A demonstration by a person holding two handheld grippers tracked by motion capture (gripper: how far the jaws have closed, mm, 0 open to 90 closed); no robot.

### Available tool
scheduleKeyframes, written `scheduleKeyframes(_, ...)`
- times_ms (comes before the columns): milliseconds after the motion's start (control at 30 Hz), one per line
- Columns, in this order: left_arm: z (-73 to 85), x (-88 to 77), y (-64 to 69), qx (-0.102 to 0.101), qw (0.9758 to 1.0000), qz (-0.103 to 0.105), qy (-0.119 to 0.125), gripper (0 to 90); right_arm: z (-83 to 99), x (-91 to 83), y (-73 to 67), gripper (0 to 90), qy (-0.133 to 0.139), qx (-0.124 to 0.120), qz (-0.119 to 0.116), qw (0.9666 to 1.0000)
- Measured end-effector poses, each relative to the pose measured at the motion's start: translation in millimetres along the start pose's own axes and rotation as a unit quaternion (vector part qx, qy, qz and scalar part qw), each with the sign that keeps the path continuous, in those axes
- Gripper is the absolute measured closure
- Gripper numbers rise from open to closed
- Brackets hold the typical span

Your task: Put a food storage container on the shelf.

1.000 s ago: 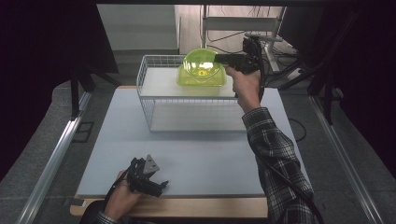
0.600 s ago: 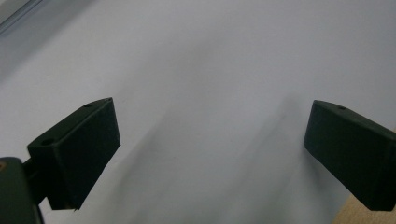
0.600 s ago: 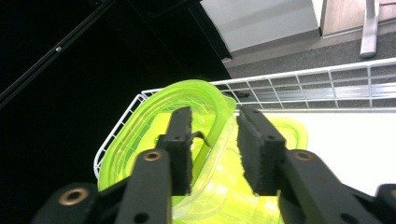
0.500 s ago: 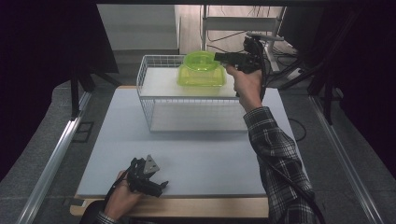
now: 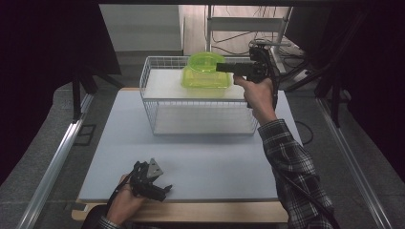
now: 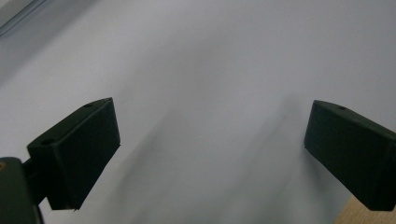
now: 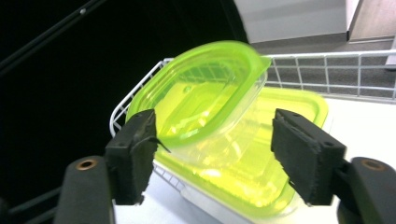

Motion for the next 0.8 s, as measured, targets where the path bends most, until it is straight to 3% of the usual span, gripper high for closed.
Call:
scheduleKeyframes(433, 0.0, 0.5, 0.3, 0.002, 1.0, -0.001, -0.001, 3.2, 25.2, -7.9, -3.4, 17.9, -0.017, -0.047, -0.007, 0.9987)
scheduleKeyframes(800, 0.3, 0.5, 0.4, 0.003, 1.0, -0.001, -0.001, 3.1, 53.3, -5.6, 0.7, 10.3, -0.039, -0.094, 0.008, 0.9948)
Point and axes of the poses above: each handheld gripper's, and its own axes: x roughly forward along the jaws, z roughly out of its underside, y roughly to its right, the point moved 6 cm from there along x, roughly forward along the jaws, and after that the axes turned 7 degrees about x, right-handed, at the moved point
